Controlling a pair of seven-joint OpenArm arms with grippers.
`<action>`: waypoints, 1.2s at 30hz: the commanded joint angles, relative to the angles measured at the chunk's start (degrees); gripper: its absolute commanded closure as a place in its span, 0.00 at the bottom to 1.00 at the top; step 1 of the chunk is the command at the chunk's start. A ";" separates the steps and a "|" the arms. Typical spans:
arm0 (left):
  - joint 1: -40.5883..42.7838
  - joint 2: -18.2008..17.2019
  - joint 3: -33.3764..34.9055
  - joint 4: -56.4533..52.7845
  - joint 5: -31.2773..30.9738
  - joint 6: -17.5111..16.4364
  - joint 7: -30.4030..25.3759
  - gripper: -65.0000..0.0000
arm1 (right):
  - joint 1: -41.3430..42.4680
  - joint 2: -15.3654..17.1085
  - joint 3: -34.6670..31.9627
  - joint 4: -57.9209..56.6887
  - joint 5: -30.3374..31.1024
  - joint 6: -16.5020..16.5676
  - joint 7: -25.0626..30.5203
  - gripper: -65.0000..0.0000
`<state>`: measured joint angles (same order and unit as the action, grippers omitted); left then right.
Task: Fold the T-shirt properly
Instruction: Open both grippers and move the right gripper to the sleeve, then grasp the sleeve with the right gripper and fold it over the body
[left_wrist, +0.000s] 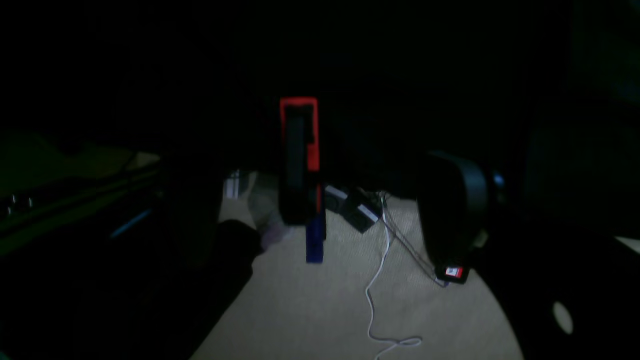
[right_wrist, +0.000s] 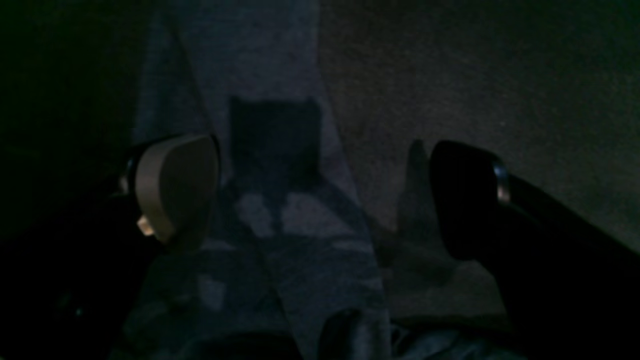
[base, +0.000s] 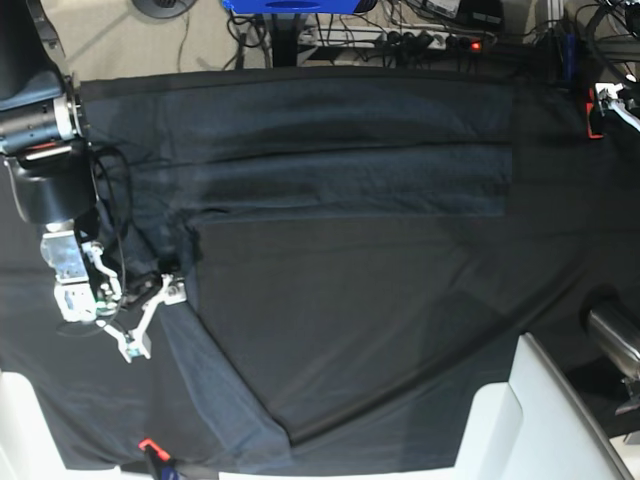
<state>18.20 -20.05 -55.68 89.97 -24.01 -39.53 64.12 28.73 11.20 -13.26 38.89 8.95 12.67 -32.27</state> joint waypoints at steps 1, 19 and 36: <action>0.05 -1.18 -0.36 0.71 -0.39 -0.47 -0.43 0.11 | 2.26 0.10 0.38 0.80 -0.03 0.04 1.02 0.01; -0.04 -1.09 -0.36 0.62 -0.39 -0.43 -0.43 0.11 | 2.08 0.89 0.55 -6.59 0.15 0.65 7.44 0.22; -0.04 -0.30 -0.28 0.62 -0.39 -0.43 -0.43 0.11 | -0.91 0.71 7.67 4.23 3.23 8.92 -0.39 0.90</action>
<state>18.13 -18.92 -55.59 89.84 -24.03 -39.53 64.12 25.93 11.20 -5.78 41.95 11.97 21.67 -33.43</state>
